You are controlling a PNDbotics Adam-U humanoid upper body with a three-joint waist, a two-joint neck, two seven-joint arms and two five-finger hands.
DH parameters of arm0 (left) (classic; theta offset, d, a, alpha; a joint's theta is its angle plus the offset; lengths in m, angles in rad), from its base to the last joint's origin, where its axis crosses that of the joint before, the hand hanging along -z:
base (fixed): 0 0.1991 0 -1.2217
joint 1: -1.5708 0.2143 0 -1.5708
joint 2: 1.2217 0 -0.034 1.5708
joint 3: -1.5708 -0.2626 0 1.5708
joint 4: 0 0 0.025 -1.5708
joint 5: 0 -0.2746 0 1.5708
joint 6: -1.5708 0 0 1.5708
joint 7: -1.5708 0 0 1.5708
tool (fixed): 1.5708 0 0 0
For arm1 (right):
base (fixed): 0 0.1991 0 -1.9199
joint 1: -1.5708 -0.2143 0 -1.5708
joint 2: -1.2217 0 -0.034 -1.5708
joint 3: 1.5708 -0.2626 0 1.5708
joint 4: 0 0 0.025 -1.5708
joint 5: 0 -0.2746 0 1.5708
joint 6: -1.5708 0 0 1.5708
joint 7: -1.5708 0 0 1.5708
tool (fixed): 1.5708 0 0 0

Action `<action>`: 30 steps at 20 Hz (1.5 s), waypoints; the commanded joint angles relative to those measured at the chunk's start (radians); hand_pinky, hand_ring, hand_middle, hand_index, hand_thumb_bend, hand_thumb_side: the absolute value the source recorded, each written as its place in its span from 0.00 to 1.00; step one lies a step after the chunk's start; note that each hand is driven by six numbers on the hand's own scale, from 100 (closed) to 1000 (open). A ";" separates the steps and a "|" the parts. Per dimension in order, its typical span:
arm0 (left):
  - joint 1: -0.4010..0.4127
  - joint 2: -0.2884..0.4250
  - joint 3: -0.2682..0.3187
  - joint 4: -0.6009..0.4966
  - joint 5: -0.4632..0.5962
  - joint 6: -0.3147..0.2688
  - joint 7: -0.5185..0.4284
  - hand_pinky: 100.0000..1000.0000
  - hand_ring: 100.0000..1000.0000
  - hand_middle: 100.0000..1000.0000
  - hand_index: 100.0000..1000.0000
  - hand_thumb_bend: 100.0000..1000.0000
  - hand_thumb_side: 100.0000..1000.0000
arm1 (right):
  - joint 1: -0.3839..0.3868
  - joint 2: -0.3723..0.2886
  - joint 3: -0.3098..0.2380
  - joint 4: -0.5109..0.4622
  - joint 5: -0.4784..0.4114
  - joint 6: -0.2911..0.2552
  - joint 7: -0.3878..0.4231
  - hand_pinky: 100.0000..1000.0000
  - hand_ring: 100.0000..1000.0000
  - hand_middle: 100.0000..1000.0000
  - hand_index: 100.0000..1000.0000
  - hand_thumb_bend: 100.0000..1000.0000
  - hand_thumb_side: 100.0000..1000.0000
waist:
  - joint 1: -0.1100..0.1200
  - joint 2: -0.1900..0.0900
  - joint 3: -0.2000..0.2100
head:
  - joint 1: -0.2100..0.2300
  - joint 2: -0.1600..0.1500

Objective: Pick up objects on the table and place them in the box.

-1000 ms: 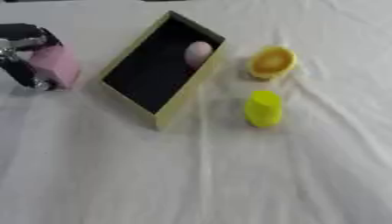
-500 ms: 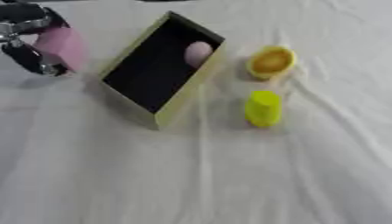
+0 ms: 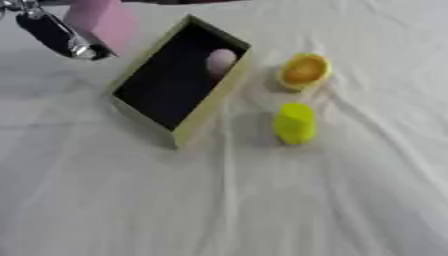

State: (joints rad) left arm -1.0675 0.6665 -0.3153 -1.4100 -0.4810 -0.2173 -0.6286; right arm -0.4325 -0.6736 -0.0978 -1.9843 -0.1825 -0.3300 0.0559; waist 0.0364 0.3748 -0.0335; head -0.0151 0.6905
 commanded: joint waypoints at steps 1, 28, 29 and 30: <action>-0.036 -0.019 -0.020 -0.037 0.039 0.022 -0.011 0.58 0.51 0.44 0.62 0.09 0.00 | -0.016 -0.027 -0.004 -0.016 -0.010 -0.005 0.000 0.90 0.91 0.71 0.90 0.00 0.62 | 0.000 -0.028 -0.002 | -0.006 0.004; -0.026 -0.149 -0.092 0.180 -0.115 0.000 -0.077 0.74 0.71 0.66 0.82 0.39 0.00 | -0.024 -0.014 -0.001 -0.016 -0.020 0.001 0.012 0.90 0.91 0.71 0.90 0.00 0.62 | 0.004 -0.019 -0.019 | 0.019 0.001; -0.027 -0.152 -0.091 0.186 -0.121 -0.003 -0.083 0.76 0.73 0.68 0.84 0.41 0.00 | -0.024 -0.014 -0.001 -0.016 -0.020 0.001 0.012 0.90 0.91 0.71 0.90 0.00 0.62 | 0.004 -0.019 -0.020 | 0.020 0.002; -0.028 -0.154 -0.089 0.192 -0.133 -0.004 -0.086 0.80 0.77 0.72 0.86 0.48 0.00 | -0.023 -0.014 -0.001 -0.016 -0.020 0.001 0.012 0.90 0.91 0.71 0.90 0.00 0.62 | 0.003 -0.020 -0.020 | 0.020 0.003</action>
State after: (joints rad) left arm -1.0787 0.5012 -0.4097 -1.2164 -0.6080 -0.2187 -0.7056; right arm -0.4485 -0.6722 -0.0919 -1.9843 -0.1967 -0.3284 0.0661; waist 0.0431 0.3764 -0.0513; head 0.0001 0.6940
